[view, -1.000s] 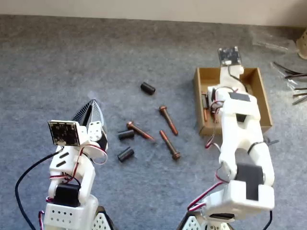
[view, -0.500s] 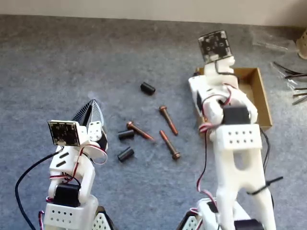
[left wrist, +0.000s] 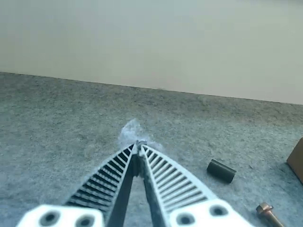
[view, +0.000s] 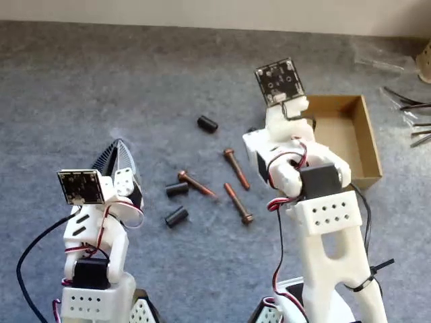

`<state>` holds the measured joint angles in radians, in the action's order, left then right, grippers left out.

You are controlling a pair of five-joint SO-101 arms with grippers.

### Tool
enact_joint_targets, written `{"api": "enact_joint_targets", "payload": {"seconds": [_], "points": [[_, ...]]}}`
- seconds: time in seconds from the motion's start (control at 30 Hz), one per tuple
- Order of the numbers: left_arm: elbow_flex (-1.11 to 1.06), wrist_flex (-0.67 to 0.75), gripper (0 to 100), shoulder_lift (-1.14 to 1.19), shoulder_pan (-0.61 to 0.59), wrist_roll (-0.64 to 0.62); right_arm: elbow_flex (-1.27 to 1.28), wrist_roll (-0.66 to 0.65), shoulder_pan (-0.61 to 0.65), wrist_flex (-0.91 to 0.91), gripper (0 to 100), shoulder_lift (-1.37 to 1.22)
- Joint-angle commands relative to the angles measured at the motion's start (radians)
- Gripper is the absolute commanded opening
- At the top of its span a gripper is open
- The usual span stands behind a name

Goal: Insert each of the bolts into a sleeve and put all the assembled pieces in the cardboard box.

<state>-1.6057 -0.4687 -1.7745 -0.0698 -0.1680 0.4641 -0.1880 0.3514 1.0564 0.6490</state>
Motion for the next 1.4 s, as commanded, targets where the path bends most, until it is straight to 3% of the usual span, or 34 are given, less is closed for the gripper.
{"api": "enact_joint_targets", "payload": {"seconds": [0.0, 0.2, 0.33, 0.47, 0.67, 0.87, 1.07, 1.37], "points": [[0.082, -0.002, 1, -0.002, -0.010, 0.089, 0.039, 0.012, 0.050, 0.005, 10.6, 0.027], [0.208, -0.196, 1, -0.002, -0.016, 0.077, 0.116, 0.012, 0.180, 0.004, 10.6, 0.027], [0.229, -0.212, 1, -0.002, -0.113, 0.075, 0.170, 0.003, 0.269, 0.002, 10.6, 0.025], [0.229, -0.213, 1, -0.007, -0.252, 0.015, 0.182, -0.155, 0.361, -0.012, 10.7, 0.016], [0.222, -0.229, 1, -0.010, -0.398, -0.002, 0.282, -0.270, 0.441, -0.134, 10.8, 0.015], [0.248, -0.318, 1, -0.012, -0.407, 0.005, 0.432, -0.482, 0.539, -0.311, 10.8, 0.015], [0.237, -0.330, 1, -0.012, -0.407, 0.005, 0.501, -0.557, 0.550, -0.437, 10.8, -0.016], [0.209, -0.324, 1, -0.012, -0.401, 0.005, 0.453, -0.680, 0.596, -0.476, 10.9, -0.311]]}}
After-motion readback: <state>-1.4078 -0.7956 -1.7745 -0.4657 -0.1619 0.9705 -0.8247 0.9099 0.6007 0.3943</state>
